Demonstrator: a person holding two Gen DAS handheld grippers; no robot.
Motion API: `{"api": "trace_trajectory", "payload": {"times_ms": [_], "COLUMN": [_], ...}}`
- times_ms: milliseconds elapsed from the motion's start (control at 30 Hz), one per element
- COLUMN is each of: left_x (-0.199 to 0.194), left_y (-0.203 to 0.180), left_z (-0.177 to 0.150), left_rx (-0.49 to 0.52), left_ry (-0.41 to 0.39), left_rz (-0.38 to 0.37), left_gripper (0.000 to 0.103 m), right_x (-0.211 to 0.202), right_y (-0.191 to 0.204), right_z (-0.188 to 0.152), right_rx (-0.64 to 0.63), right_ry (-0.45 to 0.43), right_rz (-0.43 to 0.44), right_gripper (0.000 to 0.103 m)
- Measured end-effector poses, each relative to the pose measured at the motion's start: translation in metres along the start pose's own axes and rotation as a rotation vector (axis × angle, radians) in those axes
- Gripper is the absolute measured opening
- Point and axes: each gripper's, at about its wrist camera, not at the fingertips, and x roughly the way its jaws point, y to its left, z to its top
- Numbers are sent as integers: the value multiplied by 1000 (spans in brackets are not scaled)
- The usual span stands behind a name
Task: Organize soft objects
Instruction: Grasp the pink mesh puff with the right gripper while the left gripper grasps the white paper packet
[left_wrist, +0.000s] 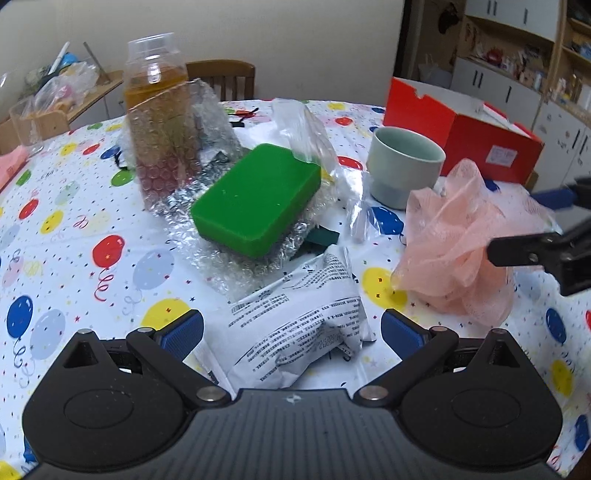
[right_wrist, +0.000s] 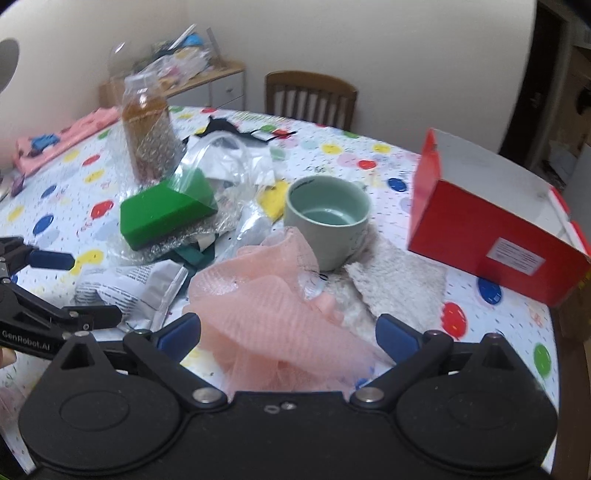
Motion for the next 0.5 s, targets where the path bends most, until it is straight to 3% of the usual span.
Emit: {"api": "trace_trajectory", "payload": {"times_ms": [400, 500], "left_x": [25, 26], "left_y": [-16, -16], "left_z": [-2, -3], "left_rx": [113, 121], "left_ry": [25, 15], "left_rz": [59, 58], "left_gripper": [103, 103], "right_x": [38, 42], "right_y": [8, 11], "right_z": [5, 3], "right_rx": [-97, -110], "right_ry": [67, 75], "right_rz": [56, 55], "right_gripper": [98, 93]}}
